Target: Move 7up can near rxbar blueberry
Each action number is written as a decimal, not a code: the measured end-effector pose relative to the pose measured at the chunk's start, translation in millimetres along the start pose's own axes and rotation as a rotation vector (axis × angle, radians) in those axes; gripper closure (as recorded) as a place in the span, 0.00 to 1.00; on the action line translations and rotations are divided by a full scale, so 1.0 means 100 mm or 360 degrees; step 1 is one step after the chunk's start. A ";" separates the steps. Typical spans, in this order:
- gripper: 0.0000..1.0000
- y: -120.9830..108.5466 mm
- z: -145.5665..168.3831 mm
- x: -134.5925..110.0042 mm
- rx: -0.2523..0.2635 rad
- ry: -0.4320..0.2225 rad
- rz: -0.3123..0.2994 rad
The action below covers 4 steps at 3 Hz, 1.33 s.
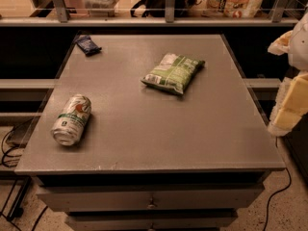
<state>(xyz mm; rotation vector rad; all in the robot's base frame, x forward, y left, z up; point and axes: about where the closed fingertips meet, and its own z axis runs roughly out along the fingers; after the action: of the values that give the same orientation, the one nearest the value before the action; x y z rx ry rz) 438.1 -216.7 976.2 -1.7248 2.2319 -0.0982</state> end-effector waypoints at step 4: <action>0.00 0.20 0.33 -0.98 -0.0199 -0.0445 -0.0251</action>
Offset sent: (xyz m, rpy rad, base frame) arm 0.0167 0.0639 0.0046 0.1081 -0.0020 0.1752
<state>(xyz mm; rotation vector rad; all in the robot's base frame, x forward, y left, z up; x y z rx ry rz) 450.5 -112.8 960.7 -1.8489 1.9363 0.2382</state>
